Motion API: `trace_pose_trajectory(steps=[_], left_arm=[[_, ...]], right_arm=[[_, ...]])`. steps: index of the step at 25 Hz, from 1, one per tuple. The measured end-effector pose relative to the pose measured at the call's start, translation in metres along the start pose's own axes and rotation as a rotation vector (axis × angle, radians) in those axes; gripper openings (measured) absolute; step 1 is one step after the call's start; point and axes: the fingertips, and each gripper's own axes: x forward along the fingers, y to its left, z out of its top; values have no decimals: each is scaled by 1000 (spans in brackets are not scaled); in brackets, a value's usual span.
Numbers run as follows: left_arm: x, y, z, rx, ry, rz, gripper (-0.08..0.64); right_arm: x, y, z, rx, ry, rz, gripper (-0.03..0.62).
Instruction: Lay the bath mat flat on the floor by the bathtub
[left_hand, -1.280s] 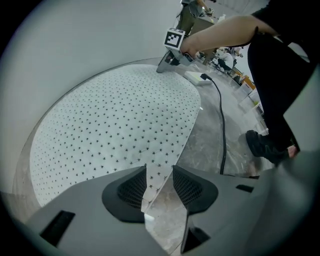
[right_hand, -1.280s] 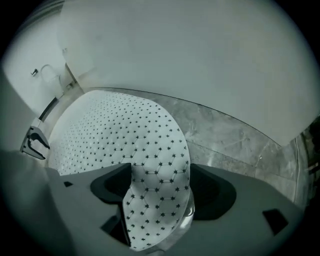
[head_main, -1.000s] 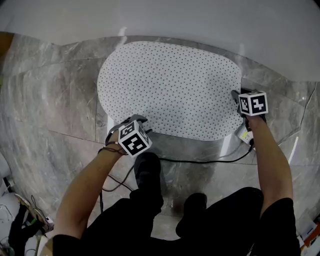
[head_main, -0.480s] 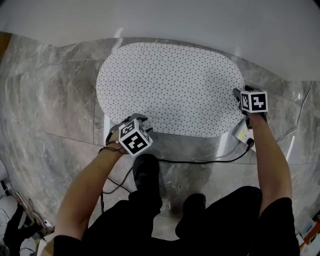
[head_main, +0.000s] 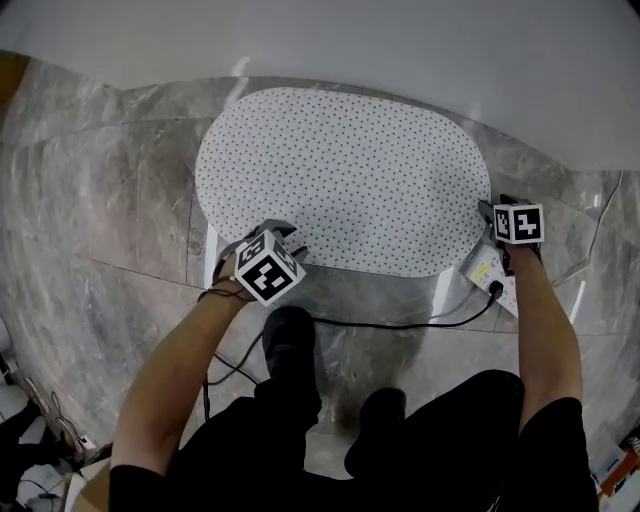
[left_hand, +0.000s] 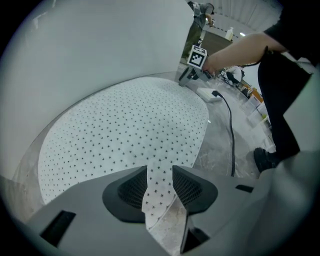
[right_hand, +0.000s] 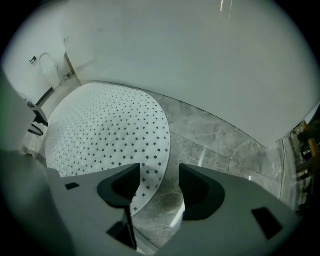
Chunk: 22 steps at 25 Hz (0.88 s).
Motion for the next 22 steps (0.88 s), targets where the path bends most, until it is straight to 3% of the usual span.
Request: trace_pose_trajectory(steps=[4, 7, 9, 11, 15, 19, 22], left_arm=[[-10, 14, 13, -68, -53, 30, 152], [-21, 26, 22, -53, -87, 115, 74], [-31, 32, 32, -54, -140, 156, 67], [-44, 39, 46, -95, -217, 176, 32], [-63, 55, 70, -207, -323, 198, 18], [-79, 70, 88, -236, -366, 245, 12], [-95, 75, 101, -295, -457, 245, 12]], right_arm=[[6, 27, 3, -41, -3, 71, 197], [7, 34, 4, -202, 30, 12, 164], [4, 38, 8, -306, 26, -30, 161], [-2, 48, 14, -349, -8, -38, 106], [-17, 69, 44, -321, -123, 21, 91], [-59, 90, 104, -206, -314, 115, 77], [-102, 109, 144, -161, -422, 179, 71]])
